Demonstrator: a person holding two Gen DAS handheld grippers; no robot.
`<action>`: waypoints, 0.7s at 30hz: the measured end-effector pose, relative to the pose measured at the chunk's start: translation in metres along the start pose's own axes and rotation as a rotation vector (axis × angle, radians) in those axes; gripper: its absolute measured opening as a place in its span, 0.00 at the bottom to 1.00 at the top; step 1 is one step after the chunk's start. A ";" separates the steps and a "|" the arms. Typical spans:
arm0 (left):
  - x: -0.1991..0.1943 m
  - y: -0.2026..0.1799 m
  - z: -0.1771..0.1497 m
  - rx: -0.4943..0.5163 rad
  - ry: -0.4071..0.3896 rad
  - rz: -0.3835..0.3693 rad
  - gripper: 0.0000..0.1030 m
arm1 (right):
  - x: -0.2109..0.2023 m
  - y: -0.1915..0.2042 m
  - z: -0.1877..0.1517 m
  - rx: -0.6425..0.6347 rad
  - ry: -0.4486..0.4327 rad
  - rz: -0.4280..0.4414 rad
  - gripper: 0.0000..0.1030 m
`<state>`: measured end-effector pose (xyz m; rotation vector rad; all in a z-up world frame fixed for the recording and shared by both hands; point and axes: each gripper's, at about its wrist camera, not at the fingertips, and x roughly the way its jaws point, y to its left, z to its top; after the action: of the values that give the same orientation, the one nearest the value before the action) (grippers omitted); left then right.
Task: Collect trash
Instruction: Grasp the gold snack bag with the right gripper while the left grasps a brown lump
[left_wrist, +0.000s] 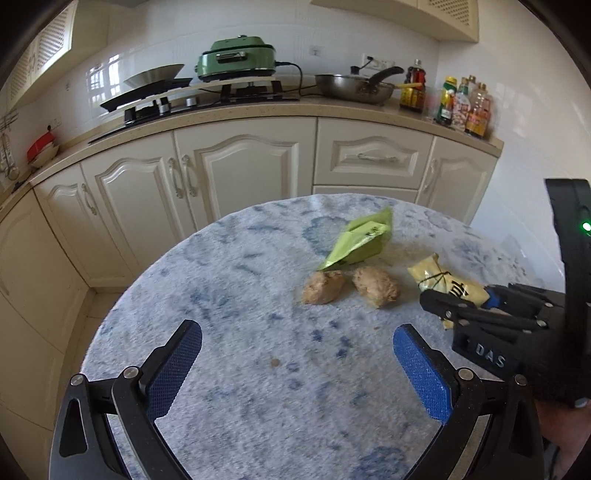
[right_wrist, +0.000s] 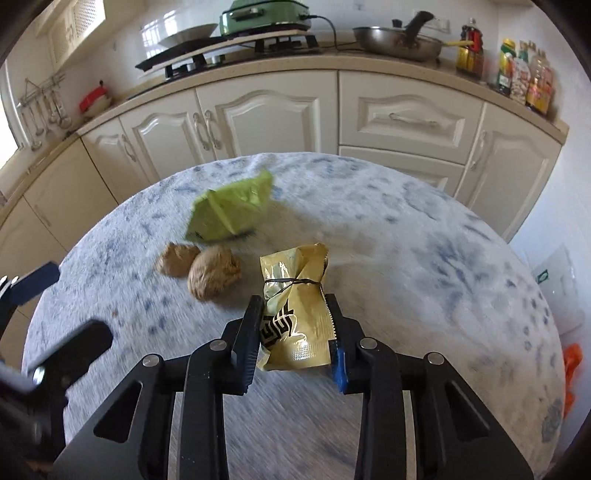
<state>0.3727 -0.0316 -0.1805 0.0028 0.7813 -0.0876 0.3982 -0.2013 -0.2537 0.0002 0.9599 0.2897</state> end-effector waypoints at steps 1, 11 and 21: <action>0.004 -0.004 0.001 0.004 0.007 -0.008 0.99 | -0.004 -0.003 -0.001 0.007 -0.001 0.000 0.31; 0.052 -0.052 0.014 0.061 0.065 -0.018 0.93 | -0.033 -0.053 -0.010 0.102 -0.057 0.030 0.31; 0.095 -0.058 0.034 0.026 0.098 -0.011 0.47 | -0.039 -0.067 -0.014 0.149 -0.078 0.079 0.31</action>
<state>0.4588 -0.0979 -0.2211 0.0275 0.8786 -0.1084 0.3823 -0.2770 -0.2390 0.1847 0.9029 0.2885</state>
